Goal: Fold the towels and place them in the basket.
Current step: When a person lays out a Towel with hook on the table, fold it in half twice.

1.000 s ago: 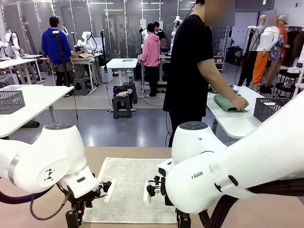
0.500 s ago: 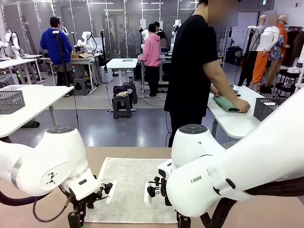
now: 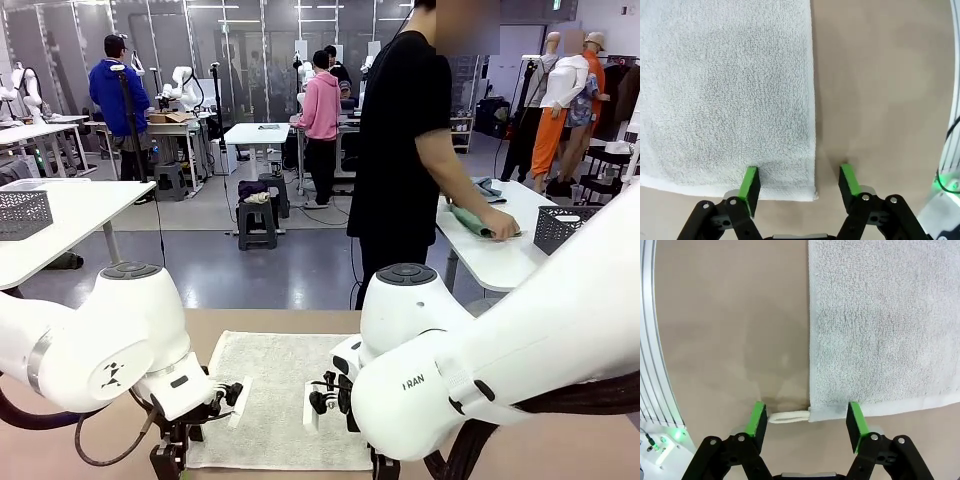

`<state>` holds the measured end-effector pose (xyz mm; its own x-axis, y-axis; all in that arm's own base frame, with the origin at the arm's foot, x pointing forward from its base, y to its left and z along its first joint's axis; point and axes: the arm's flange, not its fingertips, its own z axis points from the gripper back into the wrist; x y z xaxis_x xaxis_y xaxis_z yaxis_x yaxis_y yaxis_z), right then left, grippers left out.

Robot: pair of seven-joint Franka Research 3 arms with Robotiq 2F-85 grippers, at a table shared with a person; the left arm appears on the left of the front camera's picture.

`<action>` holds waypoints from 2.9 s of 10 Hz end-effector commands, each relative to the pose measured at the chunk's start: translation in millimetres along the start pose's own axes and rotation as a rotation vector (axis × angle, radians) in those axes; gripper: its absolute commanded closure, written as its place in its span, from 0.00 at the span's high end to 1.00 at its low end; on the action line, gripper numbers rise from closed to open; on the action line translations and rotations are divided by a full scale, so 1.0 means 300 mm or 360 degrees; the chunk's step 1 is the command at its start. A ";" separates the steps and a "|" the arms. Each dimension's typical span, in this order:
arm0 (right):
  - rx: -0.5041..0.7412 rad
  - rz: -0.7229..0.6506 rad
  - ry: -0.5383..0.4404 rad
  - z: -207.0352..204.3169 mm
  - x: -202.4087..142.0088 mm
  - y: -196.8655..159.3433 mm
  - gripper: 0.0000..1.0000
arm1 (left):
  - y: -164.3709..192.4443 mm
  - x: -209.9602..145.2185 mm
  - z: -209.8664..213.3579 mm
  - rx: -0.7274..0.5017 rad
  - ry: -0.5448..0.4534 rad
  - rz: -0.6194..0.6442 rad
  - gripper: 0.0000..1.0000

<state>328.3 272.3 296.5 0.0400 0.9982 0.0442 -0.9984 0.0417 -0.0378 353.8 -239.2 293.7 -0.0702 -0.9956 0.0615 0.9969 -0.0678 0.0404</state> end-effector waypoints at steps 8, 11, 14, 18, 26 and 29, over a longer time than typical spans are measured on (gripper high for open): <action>-0.0061 -0.0021 0.0036 -0.011 -0.087 0.077 0.29 | -0.164 -0.098 -0.008 0.0130 0.0088 -0.0001 0.38; -0.0049 -0.0019 0.0046 -0.009 -0.077 0.072 0.24 | -0.159 -0.103 0.002 0.0121 0.0108 -0.0009 0.01; -0.0051 0.0009 0.0084 0.013 -0.068 0.068 0.00 | -0.162 -0.093 0.010 0.0108 0.0129 -0.0033 0.00; -0.0113 0.0007 0.0105 0.049 -0.046 0.045 0.00 | -0.175 -0.088 0.028 0.0120 0.0119 0.0016 0.00; -0.0064 0.0108 0.0043 0.106 0.004 -0.079 0.08 | 0.045 0.005 0.128 0.0127 0.0056 -0.0066 0.05; -0.0077 0.0166 0.0028 0.155 0.038 -0.166 0.08 | 0.119 0.043 0.199 0.0123 0.0094 -0.0126 0.05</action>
<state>364.0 279.2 344.6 -0.0347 0.9990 0.0280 -0.9943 -0.0317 -0.1020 376.6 -249.5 346.6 -0.1229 -0.9923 0.0146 0.9821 -0.1195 0.1455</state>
